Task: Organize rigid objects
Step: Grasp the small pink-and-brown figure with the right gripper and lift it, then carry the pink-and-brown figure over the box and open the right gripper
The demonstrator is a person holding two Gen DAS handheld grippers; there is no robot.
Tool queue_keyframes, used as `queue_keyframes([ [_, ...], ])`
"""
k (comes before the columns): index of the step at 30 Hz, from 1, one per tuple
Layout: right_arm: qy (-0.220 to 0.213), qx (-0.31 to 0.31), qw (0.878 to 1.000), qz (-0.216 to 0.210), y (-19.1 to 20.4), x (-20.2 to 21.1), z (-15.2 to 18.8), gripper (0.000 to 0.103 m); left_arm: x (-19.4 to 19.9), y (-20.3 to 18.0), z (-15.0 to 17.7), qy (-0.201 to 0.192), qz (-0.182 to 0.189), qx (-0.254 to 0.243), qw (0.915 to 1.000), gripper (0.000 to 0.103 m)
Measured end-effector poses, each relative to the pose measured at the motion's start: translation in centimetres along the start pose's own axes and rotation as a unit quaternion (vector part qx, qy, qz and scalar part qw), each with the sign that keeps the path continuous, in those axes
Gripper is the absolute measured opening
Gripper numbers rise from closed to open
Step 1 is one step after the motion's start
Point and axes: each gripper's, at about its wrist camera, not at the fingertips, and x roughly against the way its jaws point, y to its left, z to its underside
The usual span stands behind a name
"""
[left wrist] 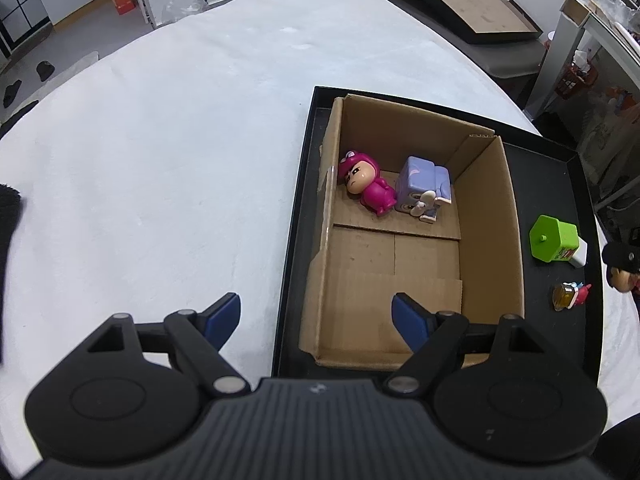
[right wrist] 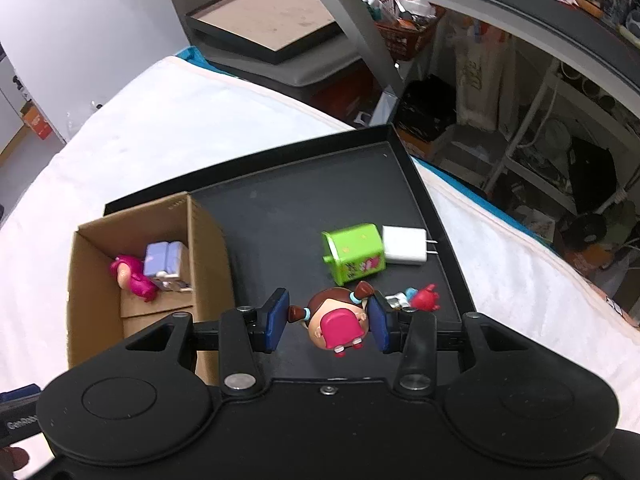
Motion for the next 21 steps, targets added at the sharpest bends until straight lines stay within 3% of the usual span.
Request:
queue_keyframes([
  [8, -0.019, 0.016, 0.999, -0.026, 2.4, 0.6, -1.0, 0.042, -1.0, 0.7, -0.4, 0.001, 0.021, 0.003, 0.9998, 0.077],
  [13, -0.018, 0.027, 0.999, -0.037, 3.8, 0.2, -1.5, 0.042, -1.2, 0.7, -0.8, -0.001, 0.031, -0.002, 0.9995, 0.069],
  [19, -0.022, 0.030, 0.998, -0.058, 5.3, 0.1, -1.6, 0.042, -2.2, 0.9, -0.9, 0.006, 0.040, 0.001, 0.9992, 0.052],
  [21, -0.018, 0.023, 0.997, -0.076, 5.6, 0.0, -1.8, 0.042, -2.6, 1.1, -0.9, 0.011, 0.043, 0.003, 0.9990, 0.040],
])
